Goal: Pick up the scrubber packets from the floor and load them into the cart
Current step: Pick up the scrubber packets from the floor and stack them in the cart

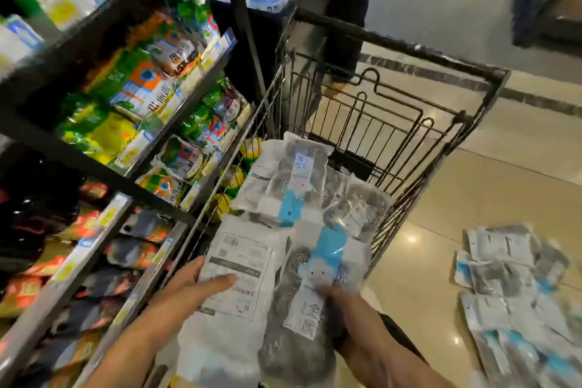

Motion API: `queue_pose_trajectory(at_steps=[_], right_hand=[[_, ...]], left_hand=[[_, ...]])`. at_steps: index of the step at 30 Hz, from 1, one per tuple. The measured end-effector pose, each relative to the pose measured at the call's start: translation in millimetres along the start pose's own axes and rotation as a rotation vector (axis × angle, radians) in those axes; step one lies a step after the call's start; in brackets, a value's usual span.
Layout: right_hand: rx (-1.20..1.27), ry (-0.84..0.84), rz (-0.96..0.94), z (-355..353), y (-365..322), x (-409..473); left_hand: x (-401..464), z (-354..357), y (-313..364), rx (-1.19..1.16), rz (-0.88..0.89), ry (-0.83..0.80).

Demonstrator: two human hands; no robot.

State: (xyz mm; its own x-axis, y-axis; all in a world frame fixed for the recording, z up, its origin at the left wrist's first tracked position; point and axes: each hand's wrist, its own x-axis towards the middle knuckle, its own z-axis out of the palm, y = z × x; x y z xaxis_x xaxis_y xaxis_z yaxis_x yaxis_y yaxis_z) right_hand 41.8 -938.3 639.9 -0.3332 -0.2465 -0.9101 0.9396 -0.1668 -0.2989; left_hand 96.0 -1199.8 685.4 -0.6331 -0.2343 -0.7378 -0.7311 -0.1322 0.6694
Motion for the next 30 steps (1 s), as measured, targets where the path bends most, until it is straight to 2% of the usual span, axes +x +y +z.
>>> queue_pose_trajectory(at_steps=[8,15,21,24,30], right_hand=[[-0.018,0.211,0.016,29,41,11],[0.009,0.318,0.049,28,64,45],[0.082,0.355,0.063,37,78,73],[0.094,0.436,0.046,45,85,85],[-0.069,0.583,-0.035,57,89,90]], left_hand=[[54,-24,-18,0.132,-0.08,-0.123],[100,-15,-45,0.204,-0.126,-0.256],[134,-15,-70,0.221,-0.137,-0.232],[141,-21,-76,0.238,-0.135,-0.205],[129,-11,-69,0.395,-0.023,-0.173]])
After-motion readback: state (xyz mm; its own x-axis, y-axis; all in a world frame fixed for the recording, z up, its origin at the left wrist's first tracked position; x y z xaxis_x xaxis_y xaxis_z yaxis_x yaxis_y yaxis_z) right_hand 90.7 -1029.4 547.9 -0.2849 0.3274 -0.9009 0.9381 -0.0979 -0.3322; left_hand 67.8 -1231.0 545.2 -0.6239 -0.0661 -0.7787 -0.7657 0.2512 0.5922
